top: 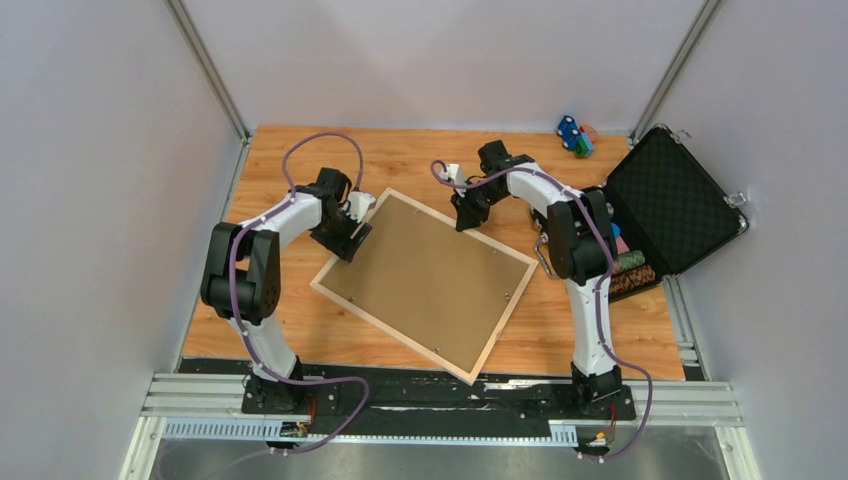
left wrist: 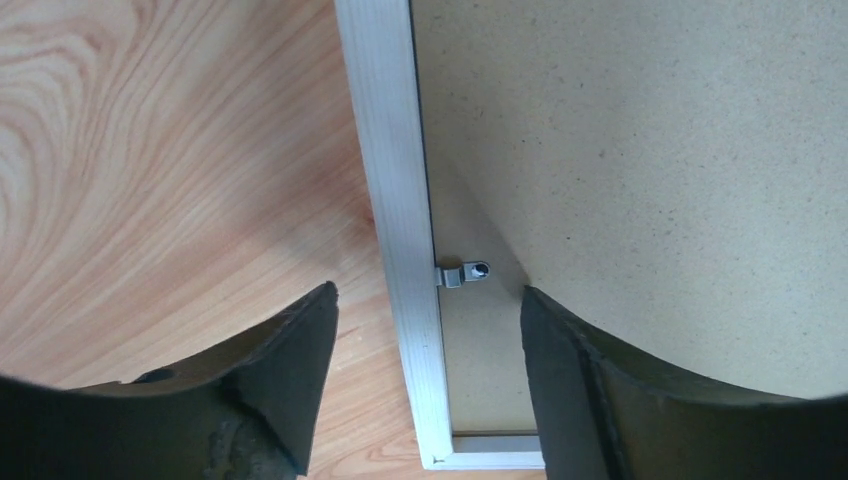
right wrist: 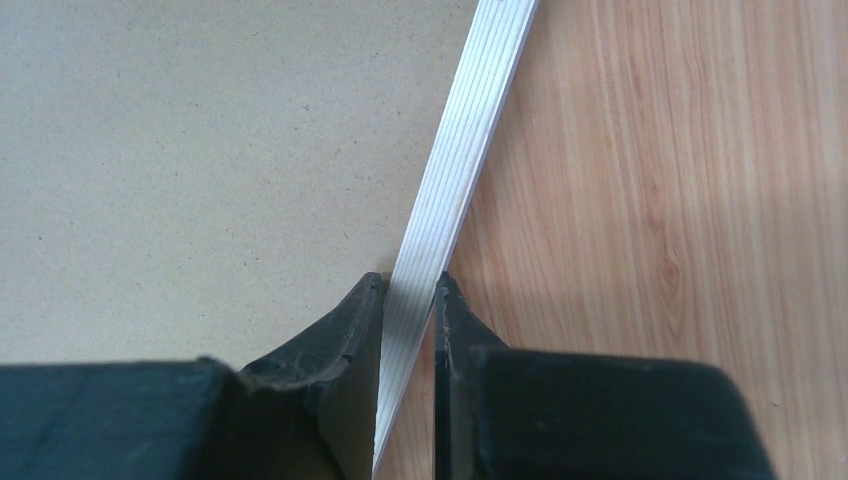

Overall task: Put the photo into the frame
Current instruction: Install the photo frame at the center of the board, then adjust the photo frame at the center of the board.

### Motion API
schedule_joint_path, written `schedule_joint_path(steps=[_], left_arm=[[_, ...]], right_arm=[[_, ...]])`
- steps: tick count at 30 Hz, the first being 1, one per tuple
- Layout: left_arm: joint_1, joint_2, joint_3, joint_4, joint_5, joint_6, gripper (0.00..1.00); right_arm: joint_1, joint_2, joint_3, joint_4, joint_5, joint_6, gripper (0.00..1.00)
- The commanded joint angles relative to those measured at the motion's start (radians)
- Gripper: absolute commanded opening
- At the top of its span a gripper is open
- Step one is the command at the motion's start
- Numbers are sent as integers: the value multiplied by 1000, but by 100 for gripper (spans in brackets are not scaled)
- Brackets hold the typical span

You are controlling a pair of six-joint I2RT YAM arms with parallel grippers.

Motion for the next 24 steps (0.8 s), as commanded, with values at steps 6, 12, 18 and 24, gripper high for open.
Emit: schedule_joint_path(steps=[6,12,18,24], left_arm=[[5,-20,30,-61,41,-20,80],[64,-24,13,-95,164,-68,71],[78,-81,-59,-122,247,-67,64],[80,-171,-126,-150,245,-29,63]], right_arm=[[-1,29,33,-12,71,38,0],[23,88,138,-3,88,50,0],[65,154,259,17,109,88,2],[104,206,352,89,151,152,9]])
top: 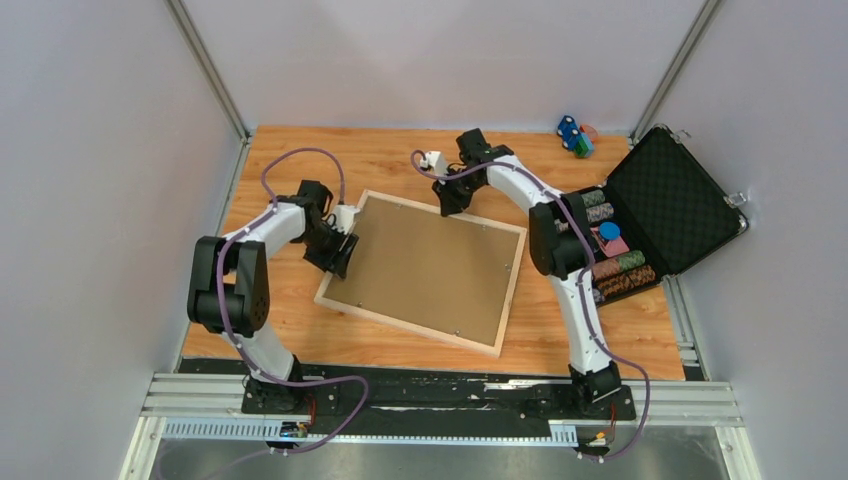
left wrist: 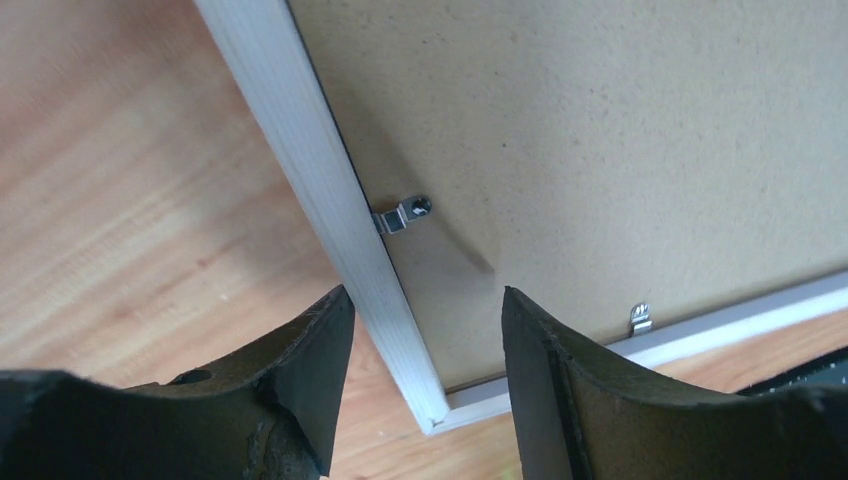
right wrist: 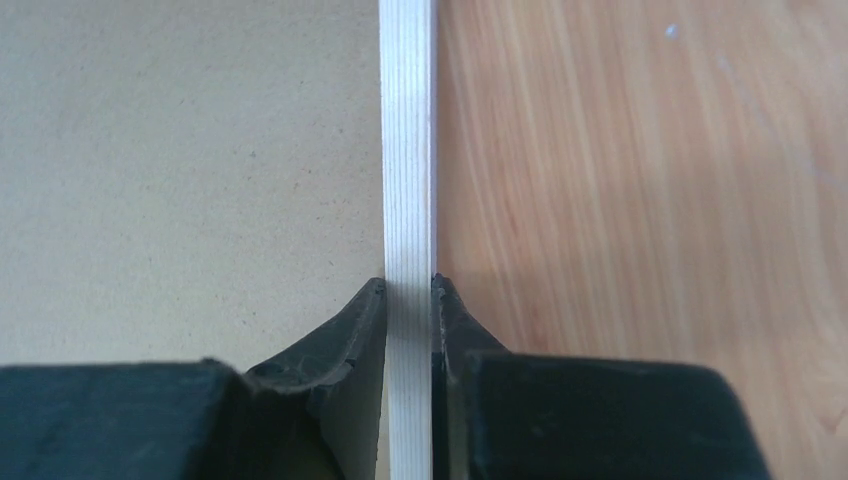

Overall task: Put the photo into the frame
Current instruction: Adjust the photo frame at the center of the board.

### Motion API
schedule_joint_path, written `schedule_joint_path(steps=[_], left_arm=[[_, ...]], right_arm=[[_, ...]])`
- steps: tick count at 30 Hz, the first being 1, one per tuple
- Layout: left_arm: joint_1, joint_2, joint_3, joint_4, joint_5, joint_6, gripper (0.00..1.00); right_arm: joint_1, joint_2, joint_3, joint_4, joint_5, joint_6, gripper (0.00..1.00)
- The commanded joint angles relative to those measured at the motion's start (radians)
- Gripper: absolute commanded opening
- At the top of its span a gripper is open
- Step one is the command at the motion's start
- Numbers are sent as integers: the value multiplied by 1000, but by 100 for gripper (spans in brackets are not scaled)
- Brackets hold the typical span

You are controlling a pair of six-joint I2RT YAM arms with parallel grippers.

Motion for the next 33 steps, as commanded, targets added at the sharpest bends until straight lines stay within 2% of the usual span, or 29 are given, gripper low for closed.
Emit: schedule_joint_path(steps=[1,9,12,17,22,28,33], left_arm=[[-3,-104,-27,-71,55,24,63],[1,-183,-25,-128,-3,76,62],[2,-214,-18,-139,-26,93,65],[8,-264,-2,-102,-77,83,78],[9,-343,-7,23,-164,66,98],[8,-275,21,101,-170,36,100],[8,-166,51,160,-117,-38,100]], right_arm=[[45,59,83,135,53,48,13],[74,29,108,216,105,218,48],[71,-30,67,237,156,278,56],[41,-216,-97,252,222,366,61],[-5,-436,-327,264,270,431,62],[-28,-667,-629,275,335,470,63],[-104,-783,-787,263,338,593,62]])
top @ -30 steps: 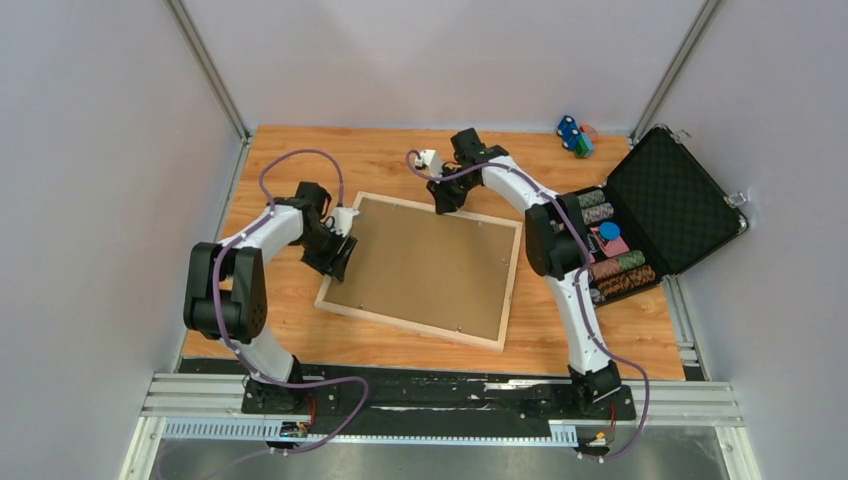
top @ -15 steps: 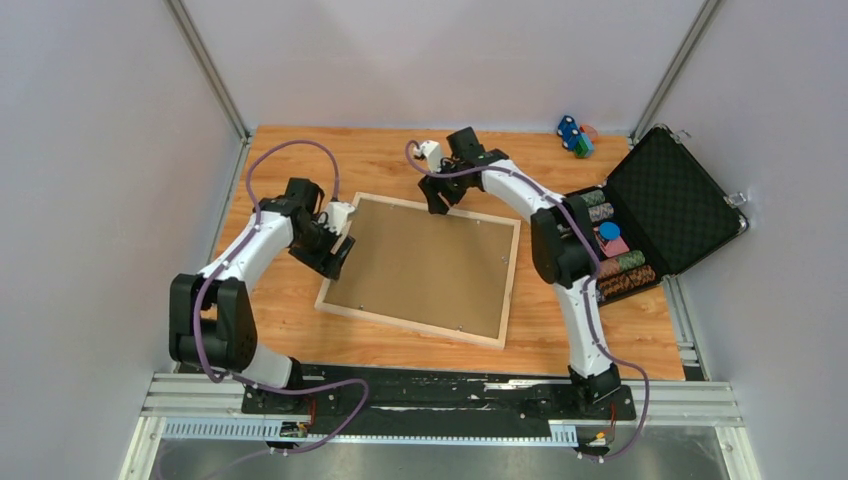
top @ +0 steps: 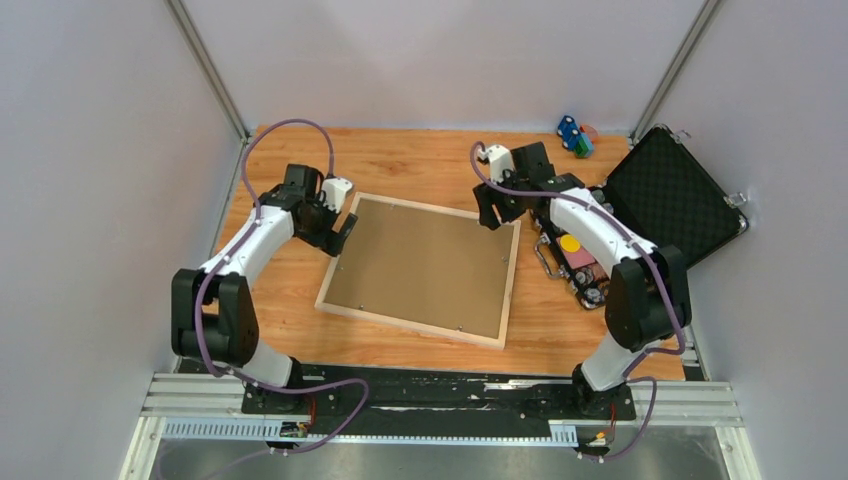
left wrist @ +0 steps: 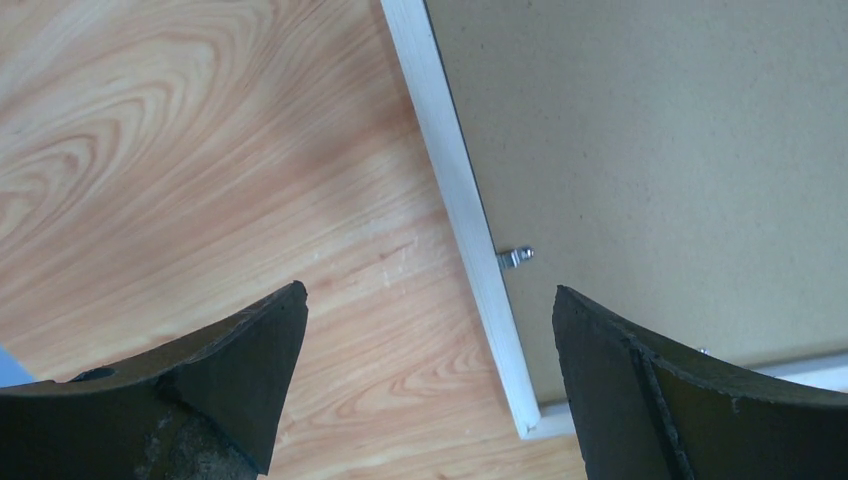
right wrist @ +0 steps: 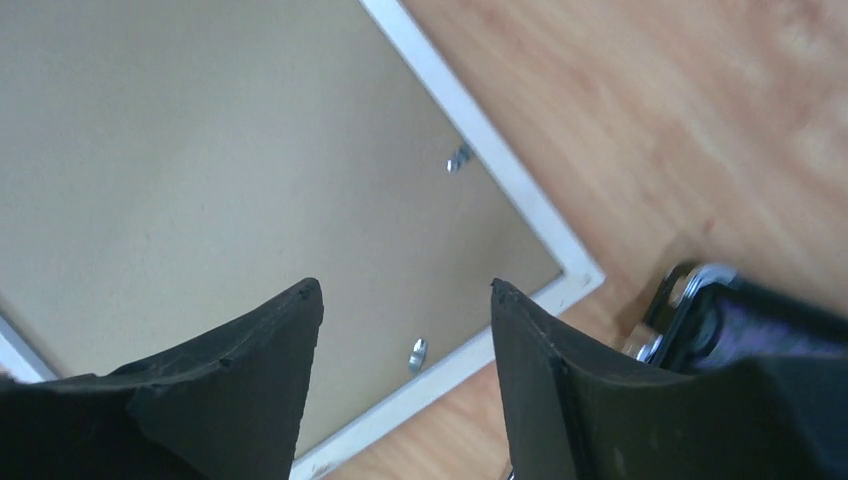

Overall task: Put the photo into the frame
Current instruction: Adjust the photo frame at the center of the board.

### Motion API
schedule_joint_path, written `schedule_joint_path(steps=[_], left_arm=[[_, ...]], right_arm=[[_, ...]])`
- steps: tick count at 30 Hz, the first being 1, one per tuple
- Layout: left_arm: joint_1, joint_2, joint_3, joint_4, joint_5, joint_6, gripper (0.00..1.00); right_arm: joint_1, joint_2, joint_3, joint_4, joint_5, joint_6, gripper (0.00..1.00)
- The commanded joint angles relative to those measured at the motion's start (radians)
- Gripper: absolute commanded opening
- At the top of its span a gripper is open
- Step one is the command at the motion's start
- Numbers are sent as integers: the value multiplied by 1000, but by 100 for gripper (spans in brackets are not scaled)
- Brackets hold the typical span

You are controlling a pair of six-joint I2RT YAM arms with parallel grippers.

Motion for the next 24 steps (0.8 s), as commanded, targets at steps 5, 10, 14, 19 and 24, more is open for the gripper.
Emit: schedule_joint_path(steps=[5,10,14,19,24], left_arm=[[6,164,118,102,63,-116,99],[6,250,185,93,91,-146,96],[6,273,201,99,99,-154,95],[6,295,210,99,105,-140,94],[6,315,210,104,136,-127,87]], right_arm=[[-150,-89,-183,0,-81,192,57],[-195,-68,-196,-7,-117,216,54],[-216,-41,-204,-8,-154,230,52],[-222,25,-196,-6,-161,245,48],[-229,84,-187,-1,-135,254,44]])
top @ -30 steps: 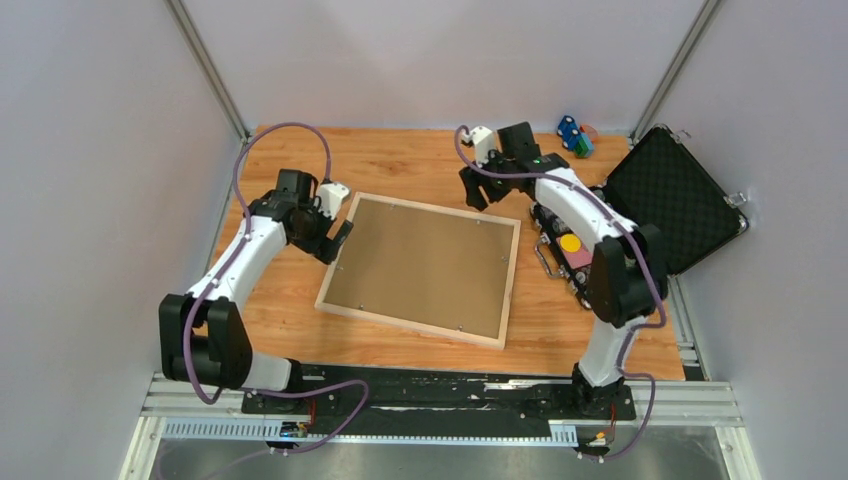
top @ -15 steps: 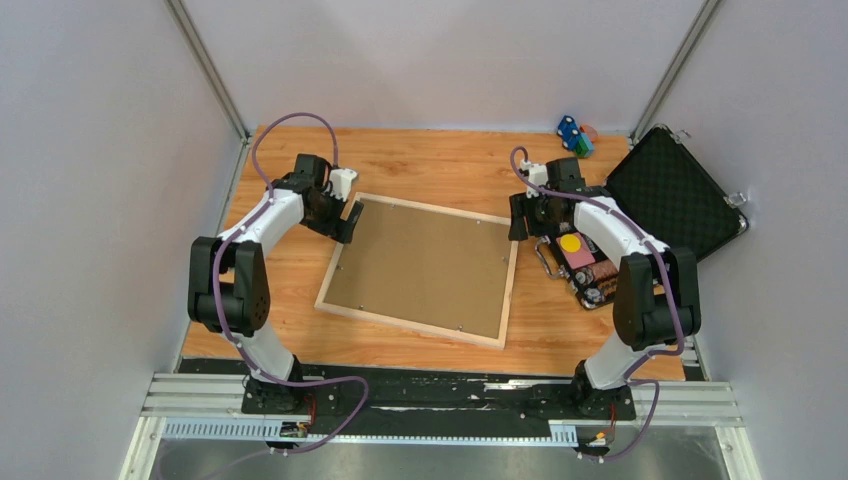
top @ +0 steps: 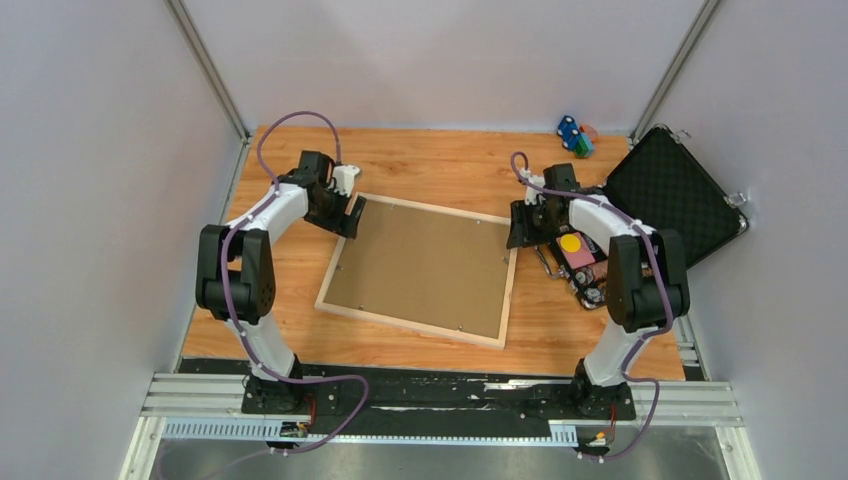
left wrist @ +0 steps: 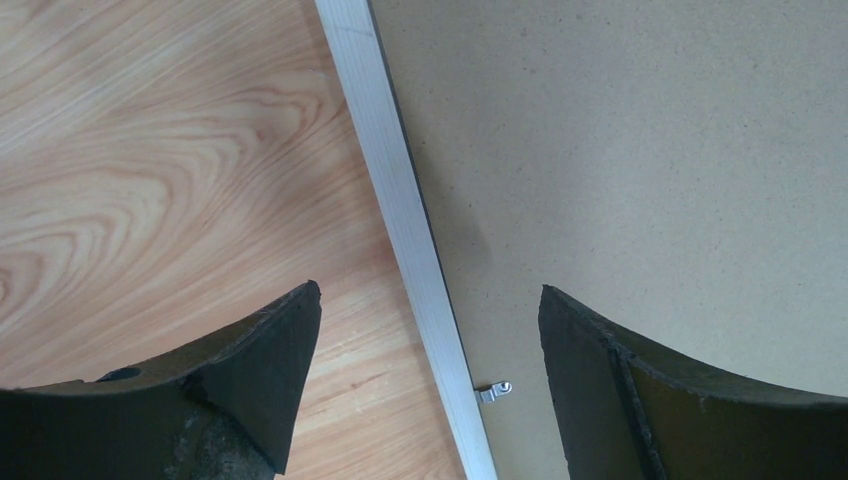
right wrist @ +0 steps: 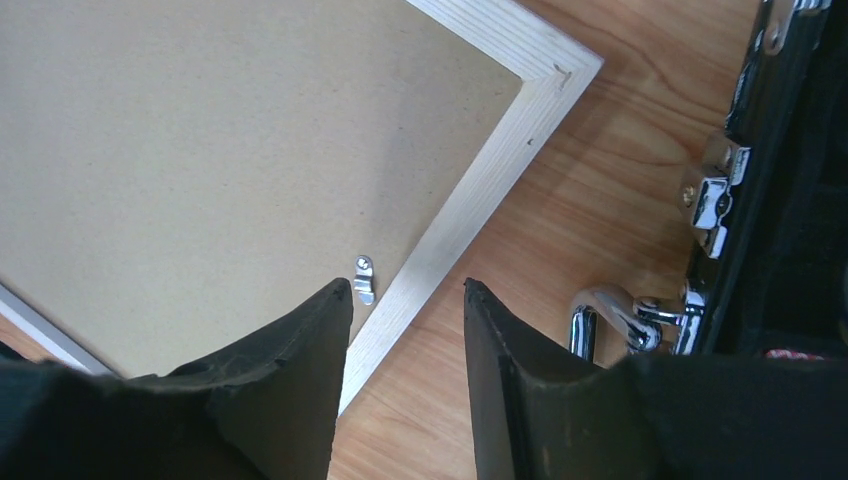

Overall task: Put the photo into the frame
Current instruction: Adjust the photo frame at the center of the board.

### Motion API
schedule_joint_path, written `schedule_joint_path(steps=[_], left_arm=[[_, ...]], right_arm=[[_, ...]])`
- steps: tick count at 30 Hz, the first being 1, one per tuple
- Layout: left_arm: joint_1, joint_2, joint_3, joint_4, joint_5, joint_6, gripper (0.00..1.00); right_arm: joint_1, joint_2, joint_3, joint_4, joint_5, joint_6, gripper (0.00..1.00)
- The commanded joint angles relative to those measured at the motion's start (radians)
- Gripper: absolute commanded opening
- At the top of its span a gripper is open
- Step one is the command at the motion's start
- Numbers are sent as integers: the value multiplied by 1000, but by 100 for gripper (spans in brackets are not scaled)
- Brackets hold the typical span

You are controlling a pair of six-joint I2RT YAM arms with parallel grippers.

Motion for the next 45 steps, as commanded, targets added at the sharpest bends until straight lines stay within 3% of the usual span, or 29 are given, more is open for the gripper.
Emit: schedule_joint_path(steps=[1,11,19,24,36,38,43,45], left_arm=[[6,20,35,19,48,-1,84],[6,18,15,20,64,0,77],[6,8,-29,-9,66,34,67],[7,-27,-83,-19,33,66,65],[21,-120,-148,-71,-51,92,64],[21,-144,-163,-72,-63,92,64],[23,-174,-195,-70,-107,87,64],[25,-171,-203,-67,-113,82,62]], right_arm=[[-12,42,14,23,5,30,43],[-15,115,20,44,-9,34,37],[-14,175,87,54,-41,13,10],[-11,210,144,63,-82,-40,0],[44,342,326,18,-198,-192,0],[45,360,355,7,-197,-191,6],[44,352,366,3,-172,-179,32],[43,334,357,3,-165,-176,36]])
